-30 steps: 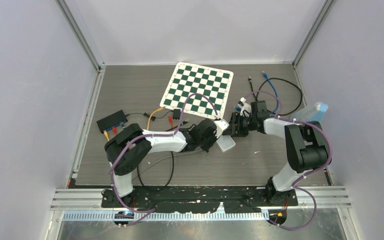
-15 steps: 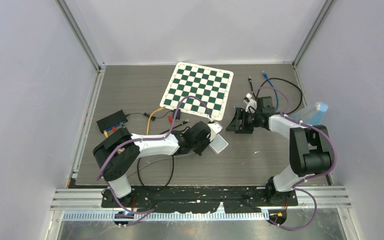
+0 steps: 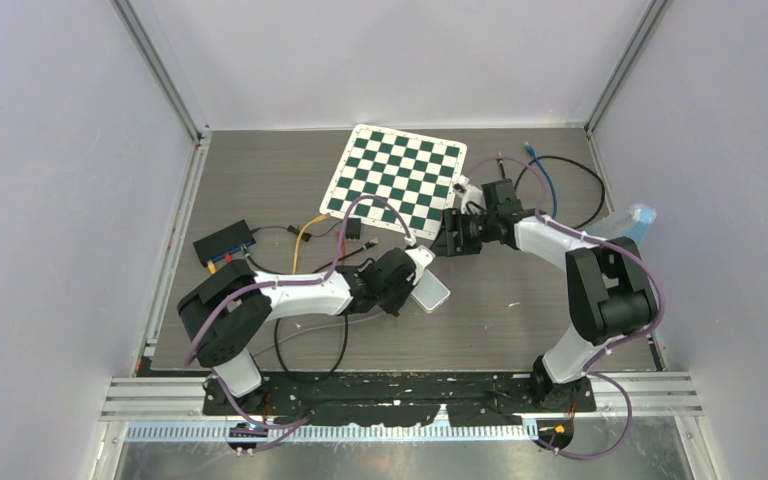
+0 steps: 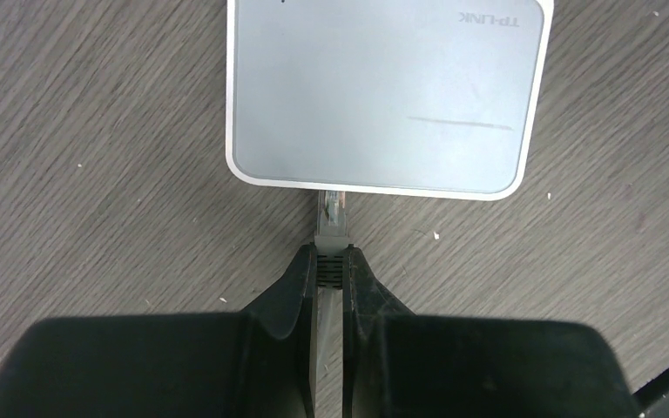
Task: Insert the plug into the switch port
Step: Insert the connector into the switch port.
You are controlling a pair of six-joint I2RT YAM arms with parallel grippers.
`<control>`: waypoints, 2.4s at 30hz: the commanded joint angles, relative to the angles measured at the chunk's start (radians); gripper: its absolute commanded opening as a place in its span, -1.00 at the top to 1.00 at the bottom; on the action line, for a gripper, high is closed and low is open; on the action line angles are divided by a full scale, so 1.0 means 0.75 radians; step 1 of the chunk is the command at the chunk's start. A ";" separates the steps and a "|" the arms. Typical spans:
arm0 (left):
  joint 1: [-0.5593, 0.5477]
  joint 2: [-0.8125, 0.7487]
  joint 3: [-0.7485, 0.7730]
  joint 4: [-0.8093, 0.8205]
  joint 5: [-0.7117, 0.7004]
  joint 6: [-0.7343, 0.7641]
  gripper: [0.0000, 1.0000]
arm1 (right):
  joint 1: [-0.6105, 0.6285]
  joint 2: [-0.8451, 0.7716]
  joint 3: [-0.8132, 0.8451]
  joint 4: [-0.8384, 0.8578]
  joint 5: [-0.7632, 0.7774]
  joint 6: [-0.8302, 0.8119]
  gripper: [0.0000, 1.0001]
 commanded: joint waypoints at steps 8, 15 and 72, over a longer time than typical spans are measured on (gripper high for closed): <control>-0.010 -0.073 -0.124 0.255 -0.112 -0.038 1.00 | 0.145 0.168 0.089 -0.009 0.041 -0.031 -0.21; -0.020 -0.087 -0.156 0.194 -0.122 -0.166 1.00 | 0.146 0.141 -0.051 0.112 0.132 0.059 -0.04; 0.046 -0.006 0.005 0.009 -0.054 0.041 1.00 | 0.144 0.159 0.001 0.099 -0.004 -0.059 -0.23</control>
